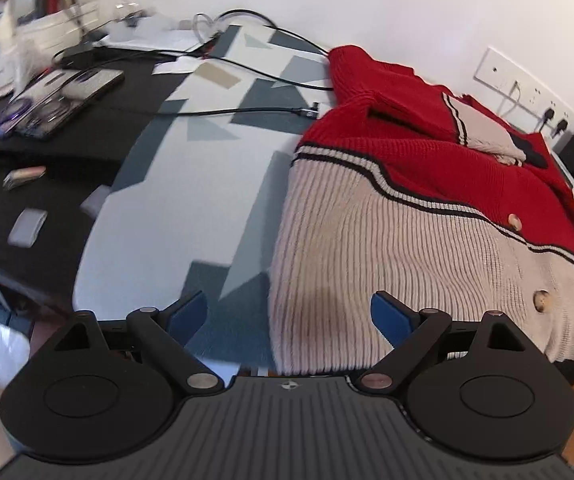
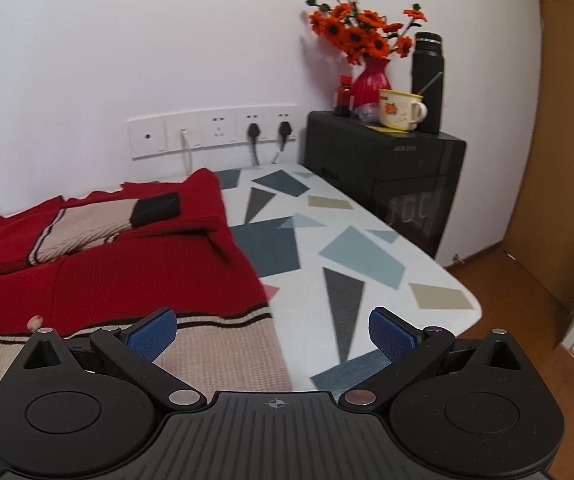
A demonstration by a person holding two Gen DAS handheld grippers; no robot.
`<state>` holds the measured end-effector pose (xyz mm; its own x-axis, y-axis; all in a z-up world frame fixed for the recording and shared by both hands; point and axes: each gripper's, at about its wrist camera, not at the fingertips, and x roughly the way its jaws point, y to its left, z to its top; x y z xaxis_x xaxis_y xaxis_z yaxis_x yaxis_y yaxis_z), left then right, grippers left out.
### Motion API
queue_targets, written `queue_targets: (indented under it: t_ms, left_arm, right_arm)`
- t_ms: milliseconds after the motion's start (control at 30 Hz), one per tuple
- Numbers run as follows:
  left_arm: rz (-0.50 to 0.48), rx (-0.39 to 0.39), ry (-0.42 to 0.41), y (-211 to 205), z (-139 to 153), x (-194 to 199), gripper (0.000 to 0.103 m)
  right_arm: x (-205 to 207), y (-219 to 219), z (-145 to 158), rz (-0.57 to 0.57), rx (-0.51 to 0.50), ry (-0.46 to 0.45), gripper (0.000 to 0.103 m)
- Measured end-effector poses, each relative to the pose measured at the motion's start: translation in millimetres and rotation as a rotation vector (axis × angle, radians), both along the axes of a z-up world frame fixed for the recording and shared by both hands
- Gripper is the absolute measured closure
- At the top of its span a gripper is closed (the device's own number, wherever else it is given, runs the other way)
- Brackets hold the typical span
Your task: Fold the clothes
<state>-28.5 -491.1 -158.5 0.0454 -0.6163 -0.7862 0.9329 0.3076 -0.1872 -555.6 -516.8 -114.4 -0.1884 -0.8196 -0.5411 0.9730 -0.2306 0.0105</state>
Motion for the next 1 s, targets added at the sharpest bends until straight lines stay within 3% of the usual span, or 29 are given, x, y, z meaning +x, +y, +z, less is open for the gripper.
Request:
queue_targets:
  t_ms: [233, 333, 600, 700, 1000]
  left_arm:
    - [-0.102, 0.046, -0.009, -31.2, -14.4, -22.7, 0.012]
    - [-0.164, 0.084, -0.087, -38.3, -20.4, -37.5, 0.009]
    - [-0.200, 0.075, -0.102, -51.9, -20.8, -35.7, 0.002]
    - [-0.188, 0.079, -0.094, -59.4, -20.1, -34.3, 0.002]
    - [-0.102, 0.061, -0.074, -69.8, -26.8, -42.6, 0.000]
  right_arm:
    - [-1.0, 7.6, -18.1, 0.043, 0.036, -0.050, 0.001]
    - [-6.6, 5.8, -29.8, 0.031, 0.061, -0.054, 0.002]
    - [-24.8, -26.8, -73.1, 0.004, 0.153, -0.070, 0.009]
    - [-28.8, -32.0, -85.3, 0.011, 0.169, -0.112, 0.012]
    - [-24.3, -47.7, -98.8, 0.026, 0.192, -0.125, 0.012]
